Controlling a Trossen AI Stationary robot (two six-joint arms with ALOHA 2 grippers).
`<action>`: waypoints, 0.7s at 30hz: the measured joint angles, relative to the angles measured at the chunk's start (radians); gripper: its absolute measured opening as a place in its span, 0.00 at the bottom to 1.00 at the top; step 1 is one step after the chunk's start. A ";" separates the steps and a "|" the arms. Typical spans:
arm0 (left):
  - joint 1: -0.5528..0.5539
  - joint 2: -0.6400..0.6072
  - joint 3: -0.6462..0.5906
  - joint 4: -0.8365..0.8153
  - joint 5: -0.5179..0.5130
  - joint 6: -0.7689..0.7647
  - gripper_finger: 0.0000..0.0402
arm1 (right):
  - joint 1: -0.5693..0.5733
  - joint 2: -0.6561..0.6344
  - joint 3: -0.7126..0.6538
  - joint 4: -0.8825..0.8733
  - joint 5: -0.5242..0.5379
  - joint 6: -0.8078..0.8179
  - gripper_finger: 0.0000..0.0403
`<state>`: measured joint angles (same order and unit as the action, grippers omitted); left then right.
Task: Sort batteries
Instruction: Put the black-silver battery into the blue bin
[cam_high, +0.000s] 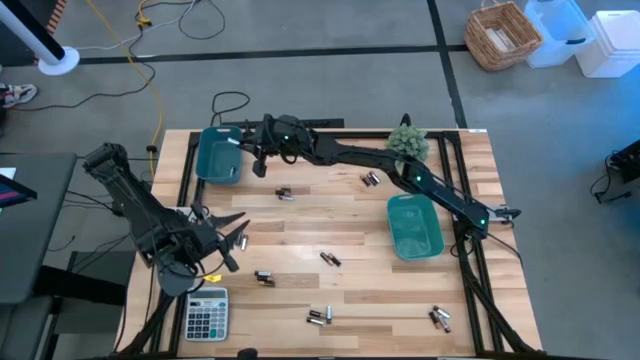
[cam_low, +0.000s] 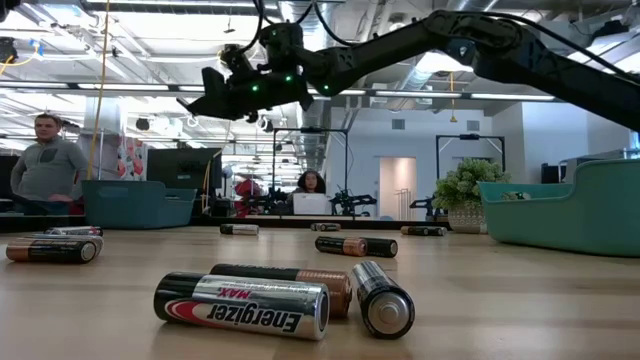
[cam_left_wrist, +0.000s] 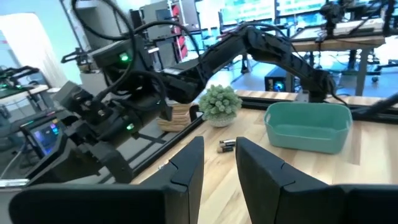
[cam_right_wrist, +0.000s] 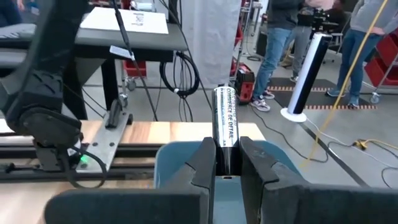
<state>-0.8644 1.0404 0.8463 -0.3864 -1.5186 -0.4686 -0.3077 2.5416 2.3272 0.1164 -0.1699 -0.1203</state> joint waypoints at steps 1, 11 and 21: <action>0.001 -0.004 0.000 0.000 -0.001 -0.001 0.22 | 0.001 0.000 0.000 0.004 0.000 0.005 0.14; 0.012 -0.021 0.000 0.001 -0.010 -0.001 0.22 | 0.023 0.000 0.000 0.127 0.011 0.038 0.14; 0.018 -0.066 0.000 0.003 -0.016 0.003 0.22 | 0.021 0.033 0.003 0.275 0.016 0.083 0.14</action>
<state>-0.8463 0.9742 0.8463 -0.3839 -1.5341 -0.4660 -0.2869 2.5748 2.3297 0.3914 -0.1535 -0.0374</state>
